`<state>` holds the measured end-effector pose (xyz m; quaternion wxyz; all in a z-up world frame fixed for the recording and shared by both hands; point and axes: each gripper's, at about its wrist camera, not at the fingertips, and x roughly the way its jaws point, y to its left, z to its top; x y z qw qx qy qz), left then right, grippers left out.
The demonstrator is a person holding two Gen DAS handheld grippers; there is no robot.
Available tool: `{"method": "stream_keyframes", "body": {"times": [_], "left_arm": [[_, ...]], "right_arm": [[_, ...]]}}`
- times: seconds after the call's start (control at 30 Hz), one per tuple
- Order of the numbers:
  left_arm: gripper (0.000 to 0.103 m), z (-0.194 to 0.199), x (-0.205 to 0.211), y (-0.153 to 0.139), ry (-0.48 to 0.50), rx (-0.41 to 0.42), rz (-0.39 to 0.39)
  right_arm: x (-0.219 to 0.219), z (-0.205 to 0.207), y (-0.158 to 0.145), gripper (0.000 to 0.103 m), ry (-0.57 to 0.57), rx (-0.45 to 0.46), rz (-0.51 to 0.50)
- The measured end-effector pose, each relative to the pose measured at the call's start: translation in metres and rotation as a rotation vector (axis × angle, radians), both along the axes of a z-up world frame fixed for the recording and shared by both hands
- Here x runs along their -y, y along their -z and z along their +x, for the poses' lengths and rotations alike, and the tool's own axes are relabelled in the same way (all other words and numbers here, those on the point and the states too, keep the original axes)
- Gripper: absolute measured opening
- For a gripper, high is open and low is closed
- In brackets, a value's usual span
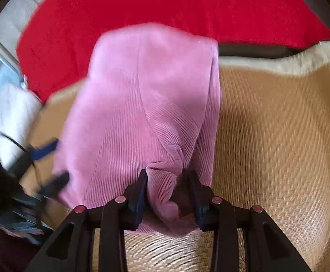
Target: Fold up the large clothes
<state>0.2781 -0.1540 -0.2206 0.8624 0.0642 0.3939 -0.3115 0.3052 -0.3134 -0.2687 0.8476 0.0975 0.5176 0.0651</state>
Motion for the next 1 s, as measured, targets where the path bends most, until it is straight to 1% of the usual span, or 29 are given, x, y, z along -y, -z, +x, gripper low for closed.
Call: {"method": "stream_keyframes", "body": {"times": [0.07,0.13,0.2,0.23,0.27,0.3,0.37,0.43,0.47,0.53,0.6,0.63,0.67,0.73,0.8,0.93,1.0], "left_arm": [[0.082,-0.002,-0.001,-0.004,-0.006,0.014,0.011],[0.082,-0.004,-0.003,-0.002,-0.011,0.01,0.005],[0.082,-0.006,-0.007,-0.002,-0.016,-0.009,-0.018],[0.083,-0.001,-0.005,-0.001,-0.017,-0.021,-0.03],[0.084,-0.002,-0.015,-0.015,-0.02,-0.028,-0.037],[0.085,-0.002,-0.017,-0.017,-0.021,-0.029,-0.038],[0.085,-0.002,-0.017,-0.018,-0.021,-0.028,-0.037],[0.086,0.001,-0.011,-0.017,-0.023,-0.022,-0.035],[0.086,0.0,-0.011,-0.017,-0.024,-0.018,-0.033],[0.086,-0.001,-0.01,-0.017,-0.027,-0.009,-0.028],[0.086,-0.003,-0.008,-0.017,-0.032,0.004,-0.022],[0.086,-0.003,-0.011,-0.021,-0.037,0.015,-0.018],[0.086,-0.003,-0.009,-0.021,-0.041,0.027,-0.01],[0.086,-0.003,-0.005,-0.022,-0.041,0.036,-0.003],[0.086,-0.005,-0.004,-0.024,-0.039,0.045,0.005],[0.086,-0.01,-0.002,-0.026,-0.05,0.066,0.019],[0.086,-0.012,-0.002,-0.027,-0.055,0.077,0.028]], "right_arm": [[0.001,-0.001,0.0,0.038,0.019,0.007,0.021],[0.002,0.002,-0.008,0.038,0.031,-0.021,0.036],[0.0,0.007,-0.025,0.038,0.006,-0.027,0.016],[0.0,0.01,-0.041,0.038,0.001,0.001,0.021],[-0.001,0.013,-0.052,0.038,0.005,0.029,0.031],[0.001,0.02,-0.066,0.038,0.015,0.064,0.043],[0.0,0.038,-0.081,0.038,0.029,0.095,0.05],[-0.002,0.064,-0.087,0.039,0.044,0.115,0.054],[-0.005,0.074,-0.086,0.039,0.05,0.119,0.067],[-0.001,0.105,-0.071,0.039,0.053,0.109,0.108],[-0.001,0.131,-0.05,0.039,0.067,0.085,0.125],[-0.001,0.143,-0.038,0.039,0.071,0.055,0.132],[-0.003,0.154,-0.02,0.039,0.076,0.006,0.13],[-0.006,0.17,0.005,0.039,0.067,-0.041,0.13],[-0.005,0.168,0.003,0.039,0.07,-0.024,0.14],[-0.006,0.151,-0.011,0.039,0.081,-0.002,0.108],[-0.006,0.129,-0.027,0.039,0.086,0.025,0.124]]}}
